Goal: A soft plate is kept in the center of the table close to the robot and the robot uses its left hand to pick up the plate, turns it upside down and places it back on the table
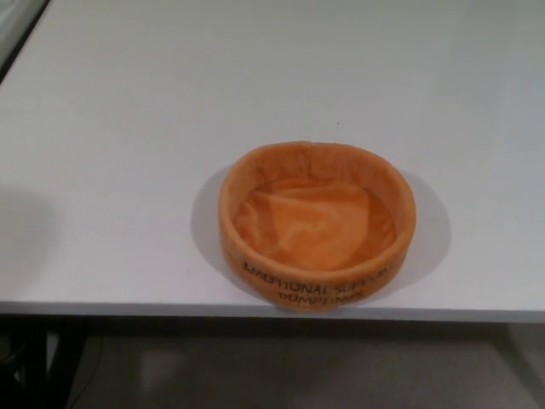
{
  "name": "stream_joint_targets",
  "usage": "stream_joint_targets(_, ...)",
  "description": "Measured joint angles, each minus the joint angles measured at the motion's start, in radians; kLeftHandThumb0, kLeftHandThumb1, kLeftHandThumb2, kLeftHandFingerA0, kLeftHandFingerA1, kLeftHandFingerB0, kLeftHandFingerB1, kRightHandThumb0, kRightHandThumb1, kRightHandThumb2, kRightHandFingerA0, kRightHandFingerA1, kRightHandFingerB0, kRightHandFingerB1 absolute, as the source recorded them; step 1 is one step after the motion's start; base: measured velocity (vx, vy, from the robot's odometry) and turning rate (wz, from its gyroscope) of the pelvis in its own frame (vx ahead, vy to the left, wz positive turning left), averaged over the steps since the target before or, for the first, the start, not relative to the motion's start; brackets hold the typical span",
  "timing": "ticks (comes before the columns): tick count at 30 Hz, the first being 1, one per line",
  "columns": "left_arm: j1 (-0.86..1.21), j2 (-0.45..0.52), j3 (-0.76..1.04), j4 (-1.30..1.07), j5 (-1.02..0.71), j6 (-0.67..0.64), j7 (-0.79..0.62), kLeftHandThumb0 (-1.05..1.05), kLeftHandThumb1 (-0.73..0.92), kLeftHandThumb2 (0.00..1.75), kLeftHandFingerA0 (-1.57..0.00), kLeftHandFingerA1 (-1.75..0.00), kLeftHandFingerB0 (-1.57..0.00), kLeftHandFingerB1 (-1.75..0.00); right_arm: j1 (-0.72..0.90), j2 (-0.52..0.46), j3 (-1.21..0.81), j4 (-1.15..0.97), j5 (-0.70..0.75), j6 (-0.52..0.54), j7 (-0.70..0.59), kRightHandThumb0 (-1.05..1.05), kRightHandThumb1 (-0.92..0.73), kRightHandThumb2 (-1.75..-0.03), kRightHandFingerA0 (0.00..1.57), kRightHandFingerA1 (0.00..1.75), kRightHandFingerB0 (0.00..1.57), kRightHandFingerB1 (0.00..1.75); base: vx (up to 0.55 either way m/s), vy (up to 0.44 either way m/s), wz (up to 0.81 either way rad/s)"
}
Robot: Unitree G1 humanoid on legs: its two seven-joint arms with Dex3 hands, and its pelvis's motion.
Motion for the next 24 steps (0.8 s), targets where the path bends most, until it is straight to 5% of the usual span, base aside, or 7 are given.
stream_joint_targets(17,-0.018,-0.015,0.143,-0.235,-0.044,-0.037,0.020,-0.92,0.71,1.17,-0.12,-0.48,0.00,-0.29,-0.018,0.000,0.000,0.026,-0.008,-0.016,-0.004,-0.85,-0.79,-1.14,0.14,0.47,0.00,0.25,0.00,0.000,0.00)
stream_joint_targets(18,-0.014,-0.017,0.148,-0.265,-0.048,-0.037,0.022,-1.00,0.92,0.70,-0.16,-0.33,-0.12,-0.24,-0.022,0.000,0.000,0.033,-0.009,-0.017,-0.005,-0.84,-0.79,-1.06,0.09,0.42,0.07,0.30,0.00,0.000,0.00)
stream_joint_targets(19,-0.011,-0.020,0.153,-0.299,-0.051,-0.038,0.025,-0.97,0.73,1.14,-0.09,-0.44,-0.03,-0.34,-0.025,0.000,0.000,0.039,-0.009,-0.018,-0.006,-0.84,-0.79,-1.06,0.08,0.41,0.06,0.30,0.00,0.000,0.00)
stream_joint_targets(20,-0.008,-0.024,0.157,-0.348,-0.056,-0.038,0.028,-0.39,0.35,1.04,0.00,-0.50,0.00,-0.49,-0.029,0.000,0.000,0.046,-0.009,-0.020,-0.007,-0.82,-0.79,-1.09,0.10,0.43,0.06,0.30,0.00,0.000,0.00)
stream_joint_targets(21,-0.007,-0.029,0.160,-0.390,-0.062,-0.039,0.031,-0.39,0.35,1.04,0.00,-0.50,0.00,-0.49,-0.034,0.000,-0.001,0.053,-0.009,-0.022,-0.008,-0.82,-0.79,-1.09,0.10,0.43,0.06,0.30,0.00,0.000,0.00)
stream_joint_targets(22,-0.007,-0.035,0.163,-0.430,-0.068,-0.040,0.036,-0.97,0.73,1.14,-0.10,-0.44,-0.03,-0.34,-0.039,0.000,-0.002,0.059,-0.009,-0.023,-0.010,-0.79,-0.79,-1.09,0.10,0.43,0.05,0.31,0.00,0.000,0.00)
stream_joint_targets(24,-0.012,-0.040,0.174,-0.484,-0.075,-0.043,0.043,-0.91,0.70,1.16,-0.09,-0.46,0.00,-0.30,-0.047,0.001,-0.002,0.062,-0.009,-0.028,-0.013,-0.82,-0.80,-1.09,0.09,0.42,0.07,0.30,0.00,0.000,0.00)
